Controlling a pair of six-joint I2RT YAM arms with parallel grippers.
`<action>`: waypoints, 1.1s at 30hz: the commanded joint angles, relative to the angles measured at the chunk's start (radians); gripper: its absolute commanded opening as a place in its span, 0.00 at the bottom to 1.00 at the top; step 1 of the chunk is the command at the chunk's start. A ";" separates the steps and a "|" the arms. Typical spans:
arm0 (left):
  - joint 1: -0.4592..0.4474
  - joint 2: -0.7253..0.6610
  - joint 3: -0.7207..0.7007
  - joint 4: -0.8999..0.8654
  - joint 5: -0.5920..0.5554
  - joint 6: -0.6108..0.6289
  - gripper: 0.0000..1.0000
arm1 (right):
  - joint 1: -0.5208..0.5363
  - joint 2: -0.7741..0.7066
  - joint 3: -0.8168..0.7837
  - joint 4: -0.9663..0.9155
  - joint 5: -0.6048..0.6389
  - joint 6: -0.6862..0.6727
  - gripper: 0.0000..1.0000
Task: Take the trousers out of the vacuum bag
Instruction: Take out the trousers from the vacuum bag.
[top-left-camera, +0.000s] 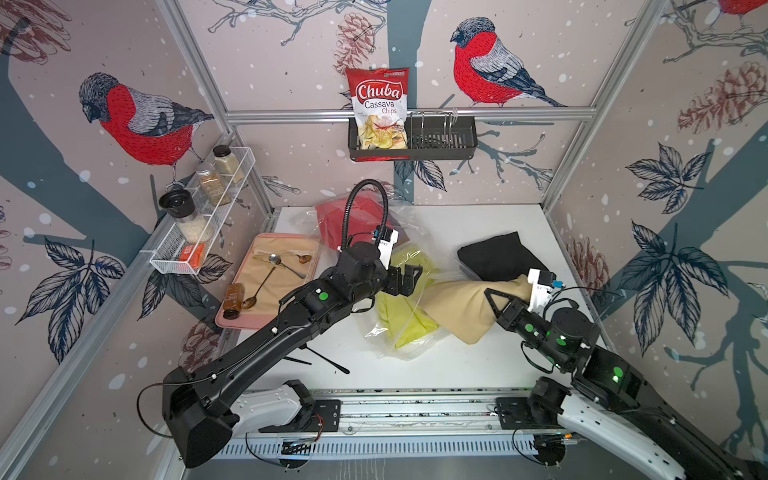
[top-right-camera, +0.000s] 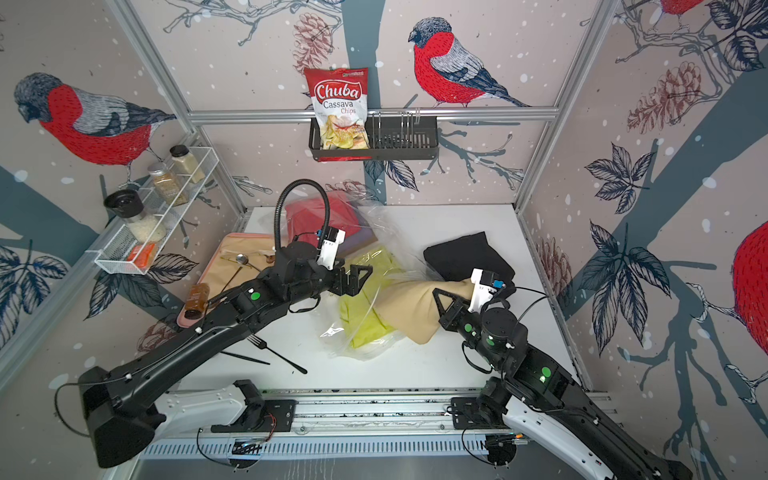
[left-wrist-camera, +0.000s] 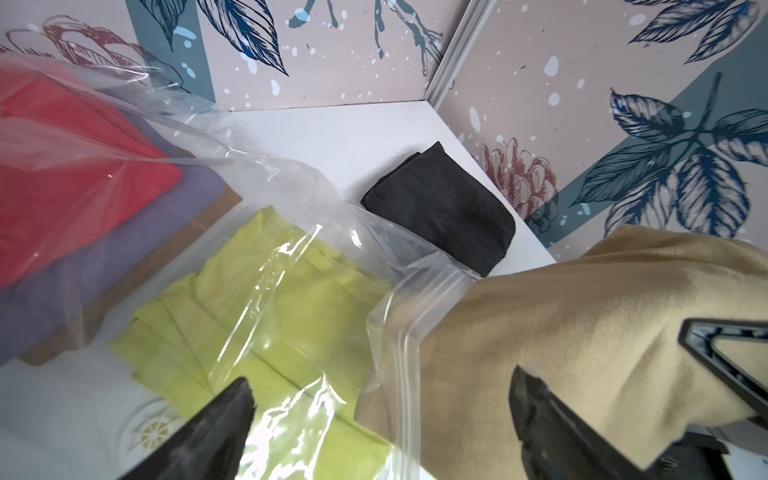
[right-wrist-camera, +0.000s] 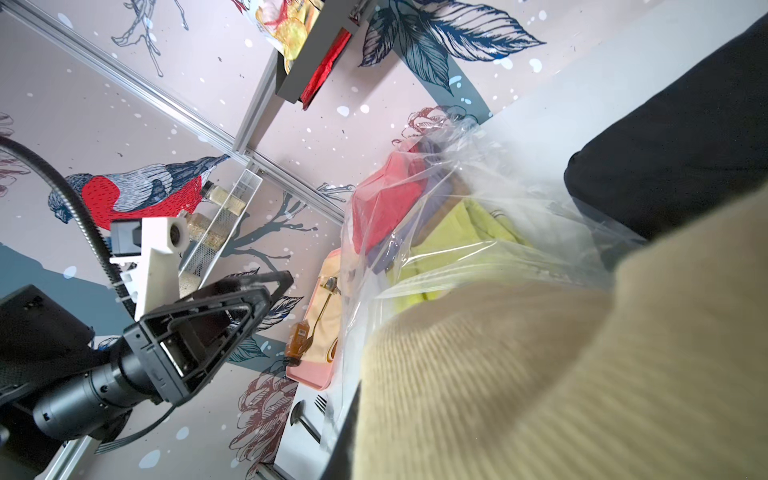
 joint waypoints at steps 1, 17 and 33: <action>-0.008 -0.044 -0.055 0.028 0.096 -0.092 0.98 | -0.003 -0.005 0.056 0.054 0.056 -0.050 0.00; -0.163 -0.114 -0.392 0.663 0.120 -0.766 0.99 | -0.002 -0.029 0.098 0.021 0.074 -0.083 0.00; -0.164 0.182 -0.423 1.110 0.322 -1.153 0.99 | -0.001 -0.090 0.071 0.016 0.068 -0.073 0.00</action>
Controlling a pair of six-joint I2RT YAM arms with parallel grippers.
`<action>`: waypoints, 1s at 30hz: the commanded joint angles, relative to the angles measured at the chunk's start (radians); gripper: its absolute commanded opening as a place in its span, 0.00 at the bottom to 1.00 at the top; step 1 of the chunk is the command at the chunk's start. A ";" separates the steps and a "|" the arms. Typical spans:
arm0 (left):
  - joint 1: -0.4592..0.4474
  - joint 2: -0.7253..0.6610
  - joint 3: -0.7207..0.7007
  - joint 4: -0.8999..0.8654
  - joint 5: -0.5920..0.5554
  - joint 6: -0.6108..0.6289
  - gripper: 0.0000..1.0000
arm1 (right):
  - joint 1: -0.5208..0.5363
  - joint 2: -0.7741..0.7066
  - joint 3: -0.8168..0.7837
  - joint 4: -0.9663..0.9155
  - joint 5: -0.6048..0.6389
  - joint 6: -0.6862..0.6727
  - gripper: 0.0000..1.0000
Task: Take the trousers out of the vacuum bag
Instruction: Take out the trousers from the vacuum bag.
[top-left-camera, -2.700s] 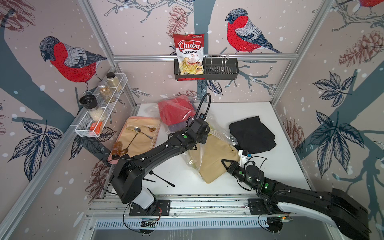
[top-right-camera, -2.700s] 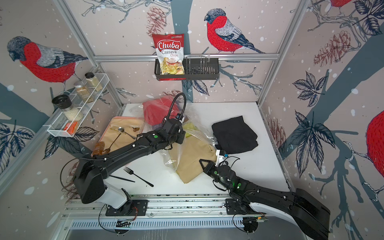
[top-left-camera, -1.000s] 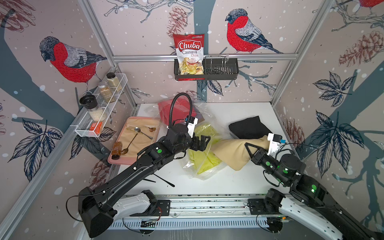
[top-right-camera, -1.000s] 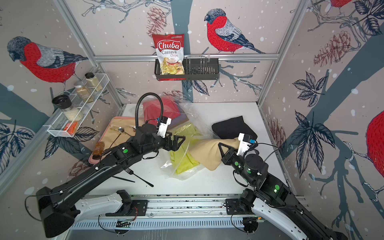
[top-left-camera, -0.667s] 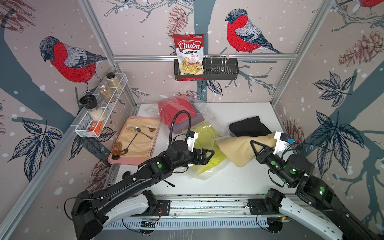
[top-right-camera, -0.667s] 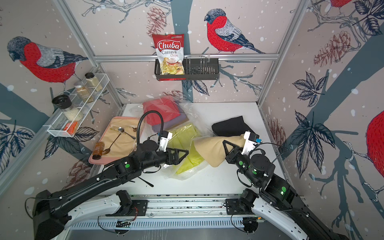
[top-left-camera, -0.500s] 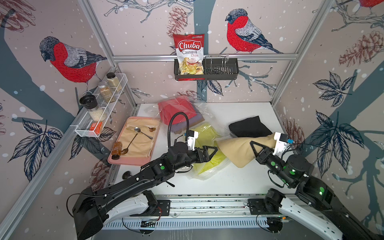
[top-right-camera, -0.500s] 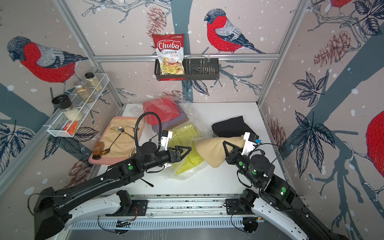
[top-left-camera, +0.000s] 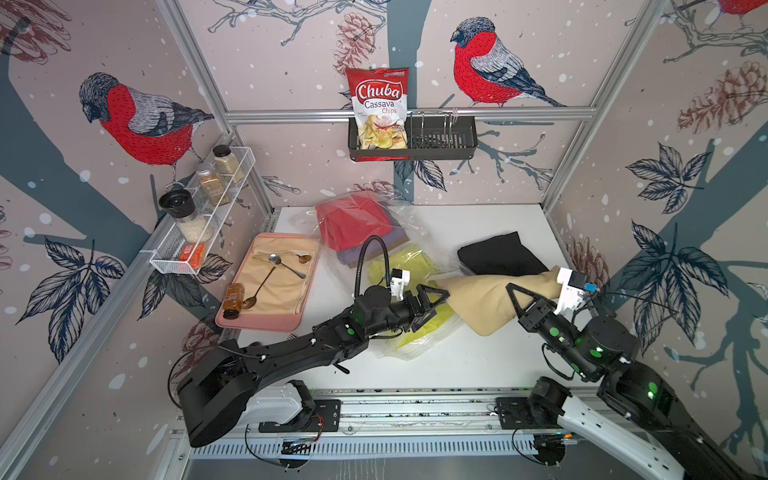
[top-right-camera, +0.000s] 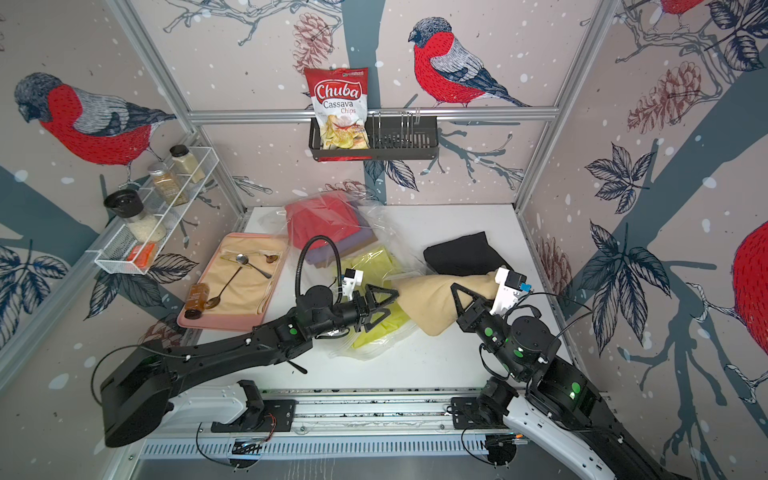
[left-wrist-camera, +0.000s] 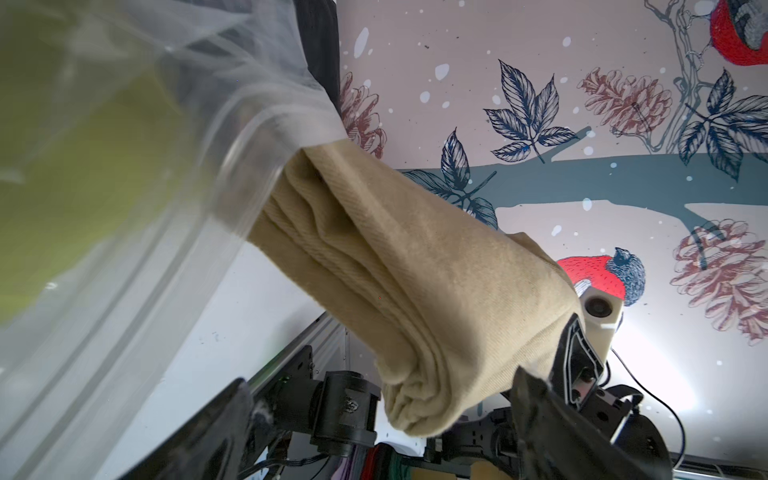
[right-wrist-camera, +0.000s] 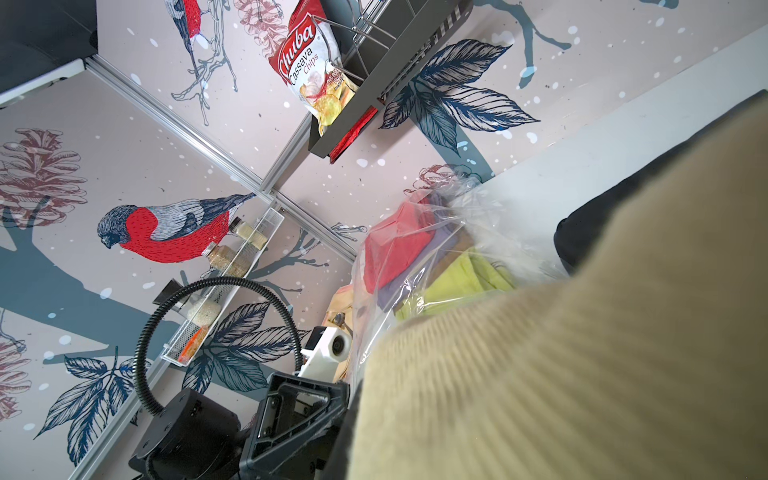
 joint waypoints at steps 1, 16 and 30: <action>-0.001 0.062 0.031 0.233 0.068 -0.104 0.99 | 0.000 -0.010 -0.011 0.092 -0.001 -0.008 0.00; 0.015 0.320 0.039 0.570 0.096 -0.283 0.99 | 0.000 -0.060 -0.038 0.087 -0.016 0.004 0.00; 0.081 0.453 0.140 0.626 0.180 -0.314 0.27 | 0.000 -0.111 -0.068 0.050 -0.012 0.022 0.00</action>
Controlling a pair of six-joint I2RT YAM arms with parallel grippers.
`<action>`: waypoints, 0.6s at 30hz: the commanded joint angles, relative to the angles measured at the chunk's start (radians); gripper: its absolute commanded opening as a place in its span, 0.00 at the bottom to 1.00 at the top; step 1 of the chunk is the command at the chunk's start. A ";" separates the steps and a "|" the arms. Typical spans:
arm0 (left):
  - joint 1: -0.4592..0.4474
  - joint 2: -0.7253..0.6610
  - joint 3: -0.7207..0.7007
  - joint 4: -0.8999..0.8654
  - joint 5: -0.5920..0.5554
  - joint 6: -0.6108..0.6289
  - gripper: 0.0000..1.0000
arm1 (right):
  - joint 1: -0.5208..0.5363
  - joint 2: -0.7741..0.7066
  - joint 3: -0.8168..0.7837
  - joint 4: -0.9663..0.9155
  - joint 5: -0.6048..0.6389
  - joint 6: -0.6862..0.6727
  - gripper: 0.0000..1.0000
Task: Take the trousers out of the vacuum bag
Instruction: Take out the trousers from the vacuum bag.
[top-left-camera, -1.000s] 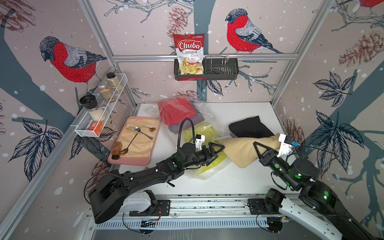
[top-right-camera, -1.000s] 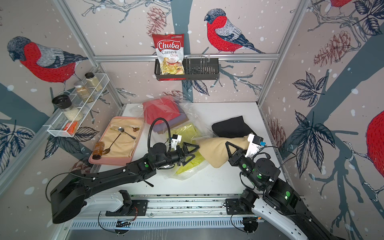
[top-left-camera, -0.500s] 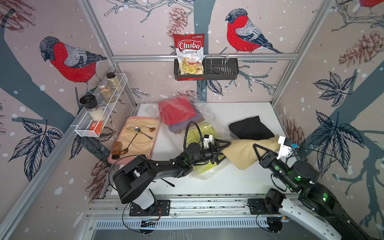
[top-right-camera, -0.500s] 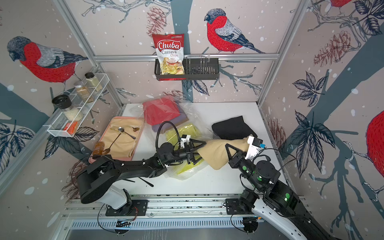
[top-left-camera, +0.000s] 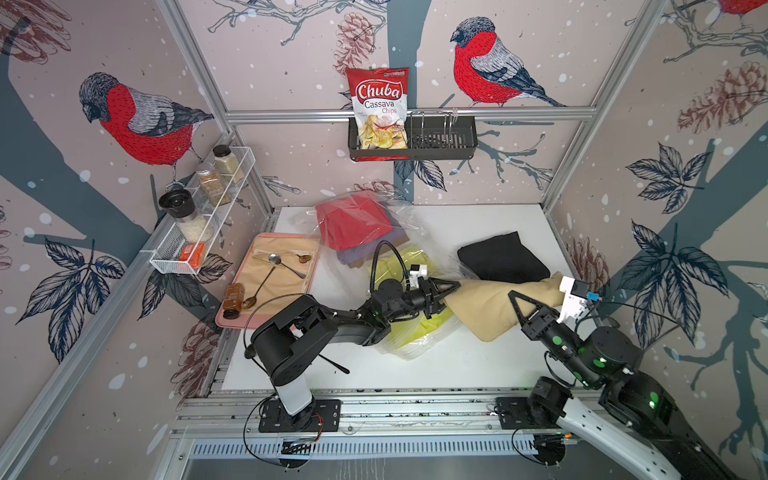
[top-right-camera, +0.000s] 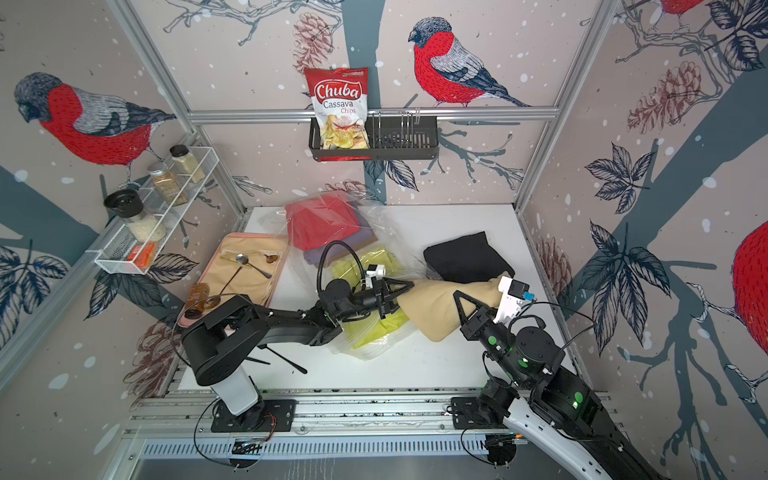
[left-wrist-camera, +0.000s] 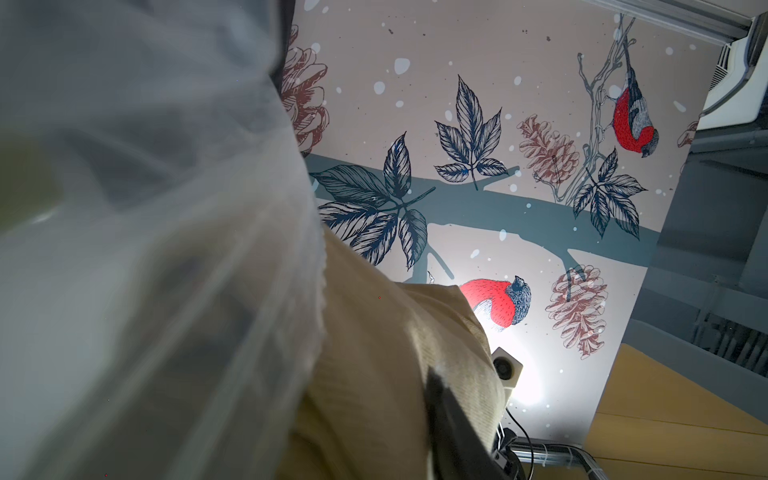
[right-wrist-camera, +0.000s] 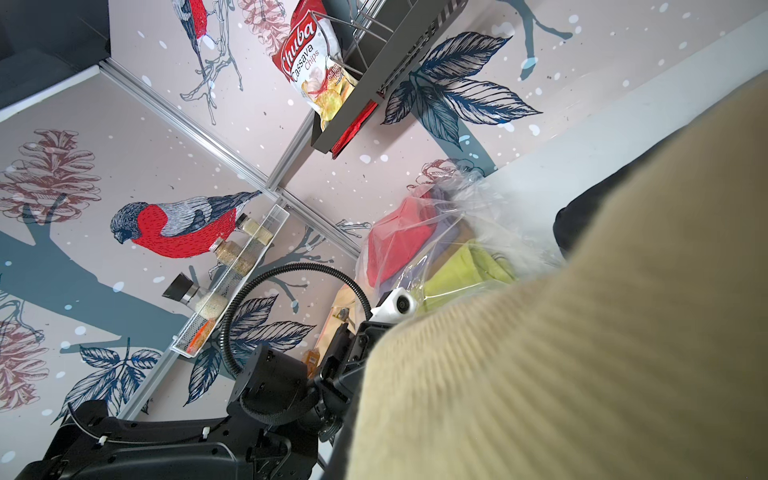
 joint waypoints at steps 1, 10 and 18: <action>0.015 0.004 0.046 0.028 0.047 0.031 0.20 | -0.001 -0.011 -0.001 0.060 0.009 0.013 0.00; 0.075 0.061 0.359 -0.300 0.162 0.249 0.00 | 0.006 -0.022 -0.008 0.052 0.104 0.018 0.01; 0.096 0.228 0.692 -0.476 0.230 0.362 0.00 | 0.015 0.047 0.012 0.110 0.244 -0.010 0.01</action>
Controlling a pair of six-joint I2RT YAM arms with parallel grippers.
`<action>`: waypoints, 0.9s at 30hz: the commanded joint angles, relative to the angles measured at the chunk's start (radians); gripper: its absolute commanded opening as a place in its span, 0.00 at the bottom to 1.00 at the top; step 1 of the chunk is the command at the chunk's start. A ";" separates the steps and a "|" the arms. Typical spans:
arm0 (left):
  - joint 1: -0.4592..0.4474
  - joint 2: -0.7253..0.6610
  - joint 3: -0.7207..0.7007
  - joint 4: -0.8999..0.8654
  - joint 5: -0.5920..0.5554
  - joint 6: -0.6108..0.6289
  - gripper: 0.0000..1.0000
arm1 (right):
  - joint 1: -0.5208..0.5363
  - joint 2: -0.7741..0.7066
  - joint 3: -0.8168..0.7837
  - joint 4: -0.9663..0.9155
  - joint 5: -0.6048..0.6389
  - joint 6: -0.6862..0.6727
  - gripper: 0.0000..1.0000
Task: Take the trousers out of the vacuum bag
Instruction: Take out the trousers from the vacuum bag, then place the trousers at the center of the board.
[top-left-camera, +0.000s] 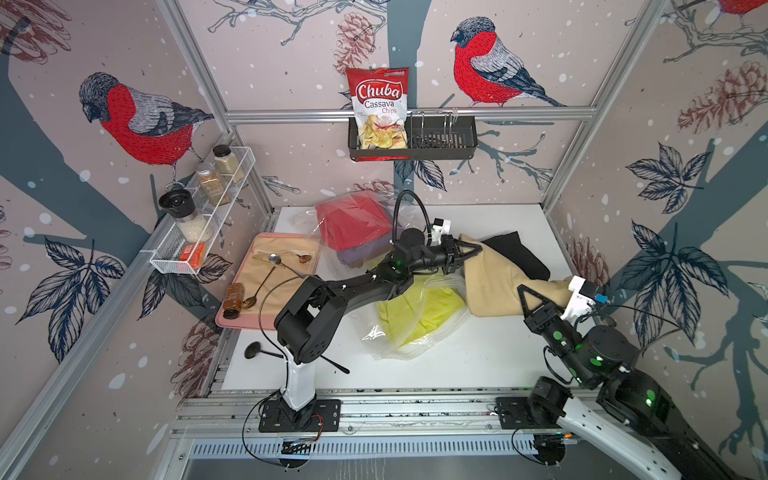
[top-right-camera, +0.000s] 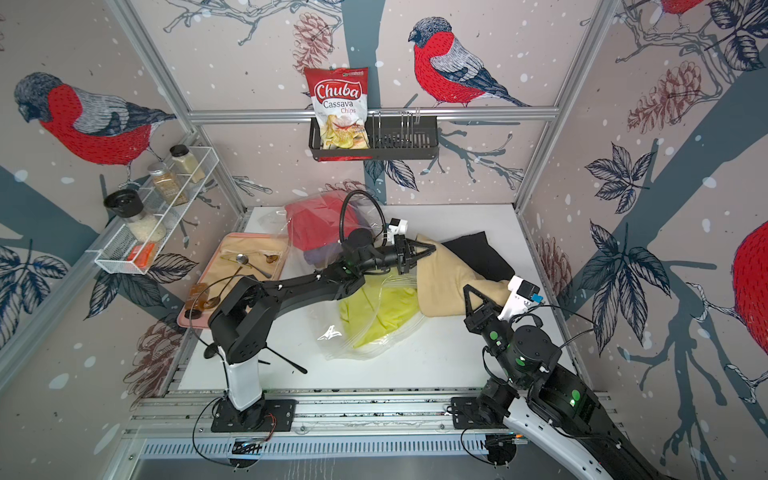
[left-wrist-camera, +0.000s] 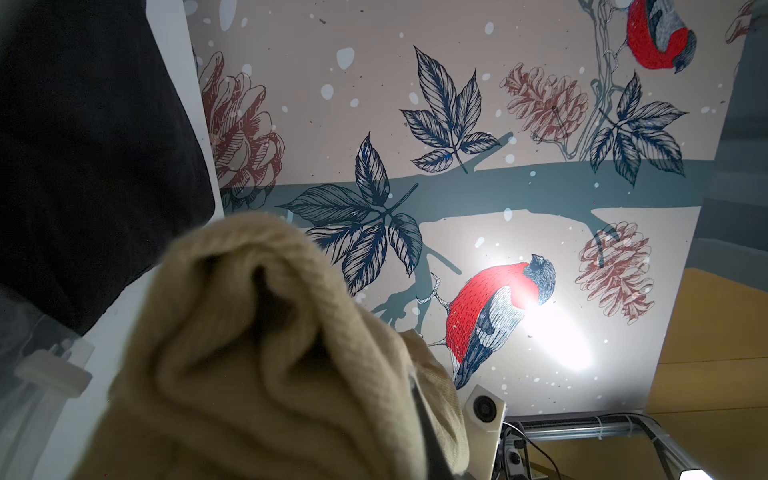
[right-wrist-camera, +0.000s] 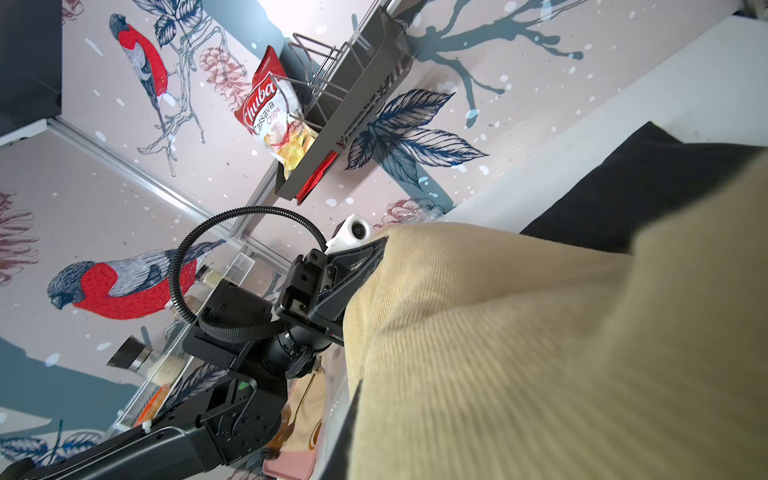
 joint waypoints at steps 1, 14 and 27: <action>0.016 0.042 0.099 -0.069 0.020 0.097 0.00 | 0.003 0.037 0.026 0.093 0.051 -0.043 0.01; 0.079 0.161 0.314 -0.189 0.063 0.174 0.00 | -0.234 0.270 0.026 0.314 -0.207 -0.085 0.00; 0.088 0.484 0.829 -0.357 0.071 0.199 0.00 | -0.888 0.439 0.000 0.539 -0.865 -0.039 0.00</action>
